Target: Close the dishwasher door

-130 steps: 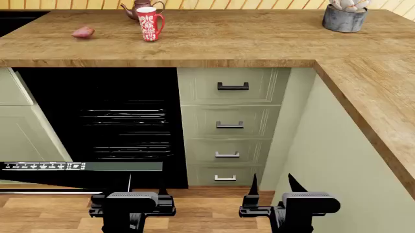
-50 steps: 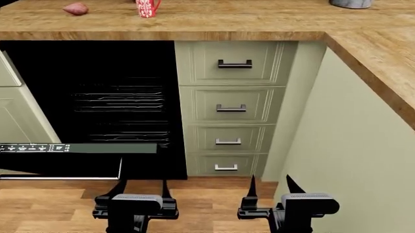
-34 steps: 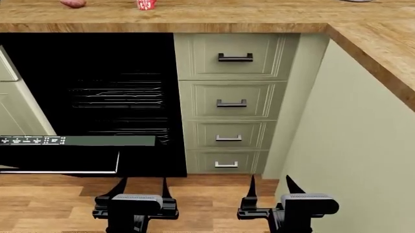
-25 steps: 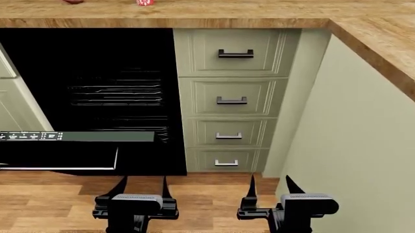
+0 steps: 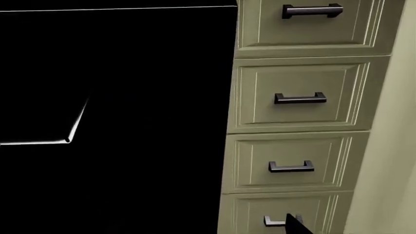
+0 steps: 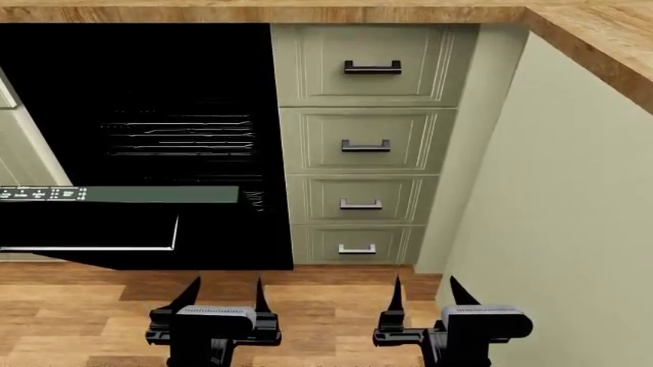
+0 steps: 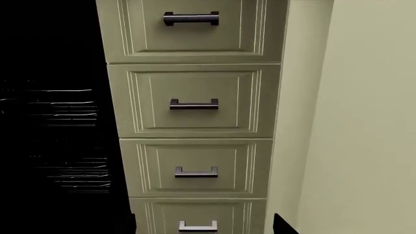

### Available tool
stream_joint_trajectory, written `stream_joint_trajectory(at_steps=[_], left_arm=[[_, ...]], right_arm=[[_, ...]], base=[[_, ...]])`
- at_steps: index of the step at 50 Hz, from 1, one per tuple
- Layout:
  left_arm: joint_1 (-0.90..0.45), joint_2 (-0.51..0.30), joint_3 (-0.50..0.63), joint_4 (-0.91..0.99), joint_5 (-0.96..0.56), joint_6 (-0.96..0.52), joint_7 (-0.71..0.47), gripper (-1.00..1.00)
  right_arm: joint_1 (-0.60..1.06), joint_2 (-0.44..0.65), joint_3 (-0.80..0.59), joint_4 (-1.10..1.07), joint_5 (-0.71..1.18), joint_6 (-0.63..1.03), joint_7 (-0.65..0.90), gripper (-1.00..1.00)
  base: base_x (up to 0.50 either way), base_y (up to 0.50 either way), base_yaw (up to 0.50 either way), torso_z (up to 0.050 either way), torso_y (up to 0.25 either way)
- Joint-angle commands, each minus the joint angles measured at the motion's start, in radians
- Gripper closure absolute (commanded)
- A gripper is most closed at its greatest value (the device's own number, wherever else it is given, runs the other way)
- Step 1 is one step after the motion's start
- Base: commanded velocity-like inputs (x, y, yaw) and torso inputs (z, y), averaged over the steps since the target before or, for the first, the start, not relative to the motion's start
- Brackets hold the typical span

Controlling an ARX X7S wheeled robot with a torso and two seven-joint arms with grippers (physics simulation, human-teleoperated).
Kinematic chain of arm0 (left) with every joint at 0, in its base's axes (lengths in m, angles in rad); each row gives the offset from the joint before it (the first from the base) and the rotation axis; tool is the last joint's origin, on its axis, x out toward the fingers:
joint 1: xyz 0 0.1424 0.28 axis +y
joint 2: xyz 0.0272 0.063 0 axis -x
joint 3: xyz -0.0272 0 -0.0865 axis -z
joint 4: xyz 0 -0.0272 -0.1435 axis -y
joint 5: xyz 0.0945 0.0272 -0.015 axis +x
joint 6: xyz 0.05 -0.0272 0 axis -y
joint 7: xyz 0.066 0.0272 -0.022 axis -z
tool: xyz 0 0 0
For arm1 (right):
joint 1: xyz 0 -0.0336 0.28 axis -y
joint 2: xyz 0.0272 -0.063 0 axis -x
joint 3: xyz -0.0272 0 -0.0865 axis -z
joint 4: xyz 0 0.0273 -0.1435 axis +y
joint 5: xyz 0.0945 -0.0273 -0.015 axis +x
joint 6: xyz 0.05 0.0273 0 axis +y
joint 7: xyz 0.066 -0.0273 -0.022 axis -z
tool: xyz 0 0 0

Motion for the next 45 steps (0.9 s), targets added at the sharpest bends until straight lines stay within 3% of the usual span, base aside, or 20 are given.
stream_joint_trajectory(at_steps=[1,45], left_arm=[[0.001,-0.006,0.01,0.001,-0.004,0.002,-0.008,-1.0],[-0.005,-0.026,0.036,-0.003,-0.029,0.002,-0.033,-1.0]], right_arm=[[0.0,0.007,-0.008,-0.001,0.004,-0.003,0.009,-1.0],[0.006,0.028,-0.034,0.002,0.027,-0.007,0.034,-1.0]], base=[[0.0,0.0,0.0,-0.05,0.0],[0.0,0.0,0.0,-0.05,0.0]])
